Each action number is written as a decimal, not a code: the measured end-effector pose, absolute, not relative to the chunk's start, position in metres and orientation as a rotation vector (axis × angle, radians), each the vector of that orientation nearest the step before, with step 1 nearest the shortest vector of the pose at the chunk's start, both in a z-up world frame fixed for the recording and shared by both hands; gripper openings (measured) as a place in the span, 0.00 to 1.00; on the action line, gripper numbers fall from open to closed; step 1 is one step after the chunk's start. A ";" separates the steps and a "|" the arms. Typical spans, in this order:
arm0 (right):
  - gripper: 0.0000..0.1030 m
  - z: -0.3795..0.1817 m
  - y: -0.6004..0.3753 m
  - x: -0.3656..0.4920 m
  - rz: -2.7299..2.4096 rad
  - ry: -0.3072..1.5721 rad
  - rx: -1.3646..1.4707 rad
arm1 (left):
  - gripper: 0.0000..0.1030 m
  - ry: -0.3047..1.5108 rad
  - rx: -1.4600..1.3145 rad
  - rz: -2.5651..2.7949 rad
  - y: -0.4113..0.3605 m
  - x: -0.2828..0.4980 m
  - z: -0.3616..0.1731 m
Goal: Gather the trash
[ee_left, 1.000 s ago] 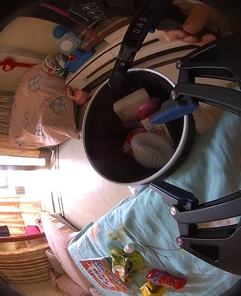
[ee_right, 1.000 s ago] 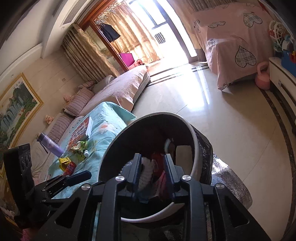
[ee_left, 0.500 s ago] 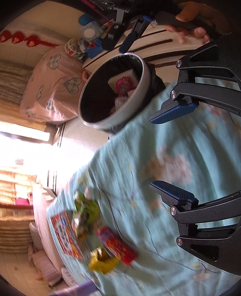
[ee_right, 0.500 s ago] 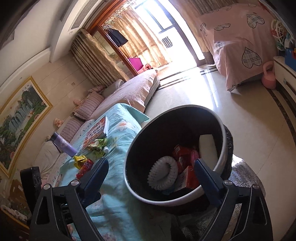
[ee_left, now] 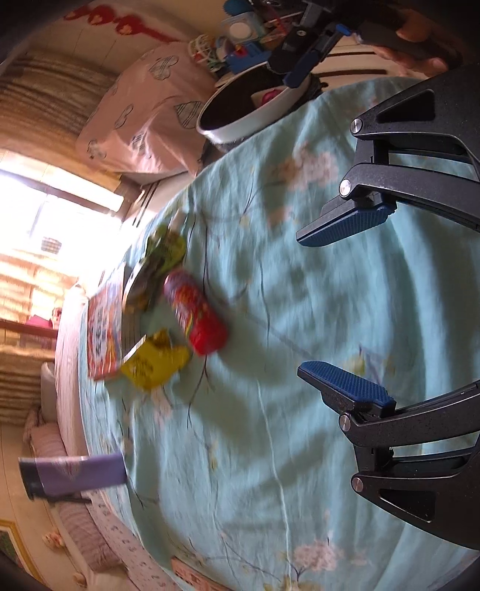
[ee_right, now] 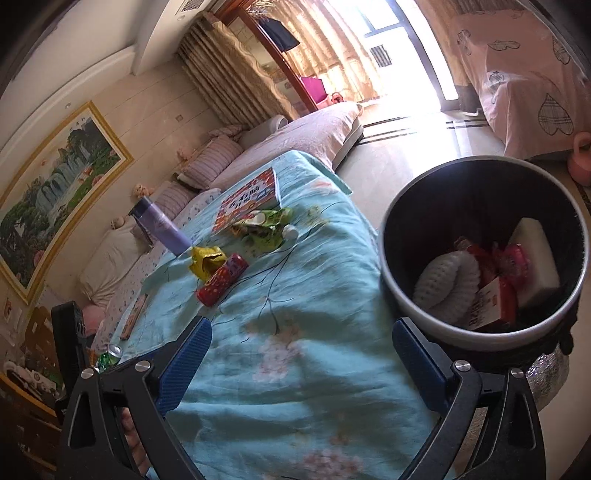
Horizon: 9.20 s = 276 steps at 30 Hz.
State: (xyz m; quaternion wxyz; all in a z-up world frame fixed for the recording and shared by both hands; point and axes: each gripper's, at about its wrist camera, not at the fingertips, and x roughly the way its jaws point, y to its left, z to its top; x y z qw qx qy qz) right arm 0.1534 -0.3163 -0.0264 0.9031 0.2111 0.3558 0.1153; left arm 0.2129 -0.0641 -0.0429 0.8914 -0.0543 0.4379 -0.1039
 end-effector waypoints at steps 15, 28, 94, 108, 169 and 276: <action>0.96 -0.045 -0.264 0.192 0.283 0.828 0.494 | 0.69 0.922 -0.128 -0.176 -0.028 0.304 -0.039; 0.96 -0.048 -0.240 0.220 0.317 0.853 0.508 | 0.18 0.940 -0.214 -0.183 -0.018 0.378 -0.062; 0.34 -0.024 -0.280 0.153 0.309 0.728 0.394 | 0.05 0.840 -0.120 -0.305 -0.084 0.184 -0.019; 0.34 -0.017 -0.320 0.118 0.276 0.659 0.445 | 0.05 0.817 0.010 -0.340 -0.131 0.152 -0.014; 0.34 0.000 -0.449 0.143 0.044 0.585 0.462 | 0.05 0.815 0.172 -0.592 -0.312 0.217 0.011; 1.00 -0.006 -0.223 -0.001 0.119 0.278 0.066 | 1.00 0.371 0.019 0.049 -0.037 -0.014 -0.008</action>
